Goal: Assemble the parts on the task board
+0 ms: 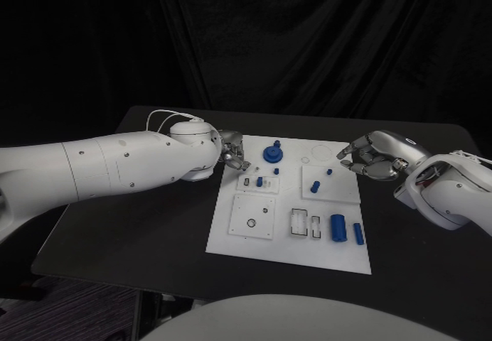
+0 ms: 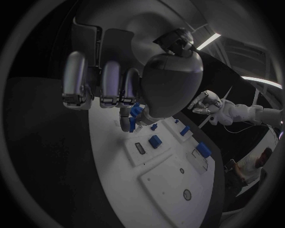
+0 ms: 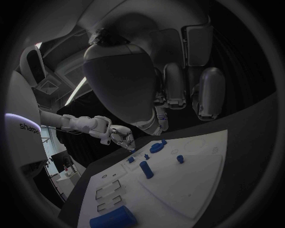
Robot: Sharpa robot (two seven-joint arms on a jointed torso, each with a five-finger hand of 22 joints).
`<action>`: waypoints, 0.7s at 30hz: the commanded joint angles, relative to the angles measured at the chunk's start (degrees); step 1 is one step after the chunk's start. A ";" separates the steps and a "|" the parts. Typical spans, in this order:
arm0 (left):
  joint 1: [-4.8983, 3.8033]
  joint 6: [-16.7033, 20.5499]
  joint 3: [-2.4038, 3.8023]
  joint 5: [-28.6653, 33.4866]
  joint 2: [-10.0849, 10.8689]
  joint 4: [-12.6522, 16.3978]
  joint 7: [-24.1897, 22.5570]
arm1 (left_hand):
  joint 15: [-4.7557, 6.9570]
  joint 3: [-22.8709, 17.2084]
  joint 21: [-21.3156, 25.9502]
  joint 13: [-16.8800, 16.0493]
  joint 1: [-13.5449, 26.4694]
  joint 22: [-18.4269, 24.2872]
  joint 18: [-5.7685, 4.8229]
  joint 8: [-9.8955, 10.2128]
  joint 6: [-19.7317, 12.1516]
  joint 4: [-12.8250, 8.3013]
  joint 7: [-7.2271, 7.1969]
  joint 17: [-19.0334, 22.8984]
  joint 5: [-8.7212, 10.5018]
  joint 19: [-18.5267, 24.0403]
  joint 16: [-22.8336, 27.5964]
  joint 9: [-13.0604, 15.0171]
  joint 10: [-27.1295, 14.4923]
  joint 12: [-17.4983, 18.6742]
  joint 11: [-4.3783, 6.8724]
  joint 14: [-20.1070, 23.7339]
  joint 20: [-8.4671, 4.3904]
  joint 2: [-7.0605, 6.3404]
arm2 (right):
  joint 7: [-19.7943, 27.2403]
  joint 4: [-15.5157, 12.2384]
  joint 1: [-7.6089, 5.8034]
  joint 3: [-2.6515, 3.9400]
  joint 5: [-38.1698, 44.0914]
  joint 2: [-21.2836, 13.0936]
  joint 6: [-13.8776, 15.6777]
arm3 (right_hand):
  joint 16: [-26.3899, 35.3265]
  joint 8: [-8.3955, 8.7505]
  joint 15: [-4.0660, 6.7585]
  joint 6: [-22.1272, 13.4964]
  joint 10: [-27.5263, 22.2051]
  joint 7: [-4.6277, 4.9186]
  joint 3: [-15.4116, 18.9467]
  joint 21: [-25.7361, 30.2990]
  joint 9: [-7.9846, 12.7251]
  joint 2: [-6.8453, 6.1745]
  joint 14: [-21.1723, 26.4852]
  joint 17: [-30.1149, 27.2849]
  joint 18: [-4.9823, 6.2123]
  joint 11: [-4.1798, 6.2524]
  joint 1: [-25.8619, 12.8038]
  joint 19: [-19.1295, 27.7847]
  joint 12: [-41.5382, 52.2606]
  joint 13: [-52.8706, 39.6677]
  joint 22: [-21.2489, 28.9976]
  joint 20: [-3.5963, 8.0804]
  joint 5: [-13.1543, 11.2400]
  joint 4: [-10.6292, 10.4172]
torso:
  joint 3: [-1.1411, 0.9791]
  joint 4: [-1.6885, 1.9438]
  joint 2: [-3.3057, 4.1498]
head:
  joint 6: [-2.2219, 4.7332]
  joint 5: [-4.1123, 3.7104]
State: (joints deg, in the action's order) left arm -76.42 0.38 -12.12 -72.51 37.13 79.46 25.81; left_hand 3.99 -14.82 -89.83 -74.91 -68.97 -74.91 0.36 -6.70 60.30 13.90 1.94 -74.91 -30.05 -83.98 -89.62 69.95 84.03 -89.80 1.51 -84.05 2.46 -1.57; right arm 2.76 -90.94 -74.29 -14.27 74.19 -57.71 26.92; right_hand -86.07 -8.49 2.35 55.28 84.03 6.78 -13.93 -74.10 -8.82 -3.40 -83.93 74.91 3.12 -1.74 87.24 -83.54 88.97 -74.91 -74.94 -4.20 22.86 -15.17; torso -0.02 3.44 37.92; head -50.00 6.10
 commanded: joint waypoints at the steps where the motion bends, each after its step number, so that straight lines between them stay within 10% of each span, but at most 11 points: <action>1: -0.03 2.33 0.03 2.64 0.87 1.73 2.52 | 0.28 -0.57 -0.17 -15.09 0.02 -15.09 -0.36 0.26 0.20 0.05 -0.10 -15.09 0.39 -6.02 -0.38 -0.16 5.97 -0.20 0.46 -5.95 -0.24 -0.21 | -0.60 -0.01 0.12 0.04 0.09 -0.07 -0.04 | 0.36 0.28 -0.39 0.35 4.35 0.12 -0.25 0.37 0.07 -0.10 -4.83 10.65 0.70 -0.37 0.31 0.49 -0.20 -13.33 -9.13 -0.01 0.22 0.05 | -0.06 -0.03 -0.06 | 0.00 0.05; 21: 0.46 4.73 0.02 4.13 2.34 4.09 1.96 | 0.28 -1.47 -0.17 -15.09 0.22 -15.09 -0.36 0.57 0.15 0.06 0.01 -15.09 1.44 -6.02 -0.38 -0.46 5.97 -0.20 0.40 -5.95 -0.26 -0.22 | -0.76 -0.36 0.14 0.04 0.09 -0.38 -0.21 | 0.36 0.28 -0.39 0.38 4.39 0.12 -0.29 0.35 0.08 -0.12 -4.83 10.64 0.69 -0.37 0.27 0.47 -0.17 -13.37 -9.14 -0.01 0.22 0.06 | 0.08 -0.06 0.17 | 0.00 0.26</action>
State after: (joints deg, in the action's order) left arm -76.14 3.97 -12.14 -68.99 39.61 83.60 28.69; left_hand 3.99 -16.02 -89.83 -74.91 -68.97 -74.91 0.36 -6.42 60.29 13.99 1.95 -74.91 -28.96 -83.98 -89.62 69.57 84.03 -89.80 1.51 -84.05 2.45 -1.56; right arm 2.72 -91.16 -74.29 -14.27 74.19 -57.97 26.87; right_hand -86.07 -8.49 2.35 55.28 84.03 6.78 -13.92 -74.10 -8.82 -3.40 -83.93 74.91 3.12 -1.74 87.24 -83.54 88.97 -74.91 -74.93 -4.20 22.86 -15.17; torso 0.01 3.41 38.05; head -49.99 6.36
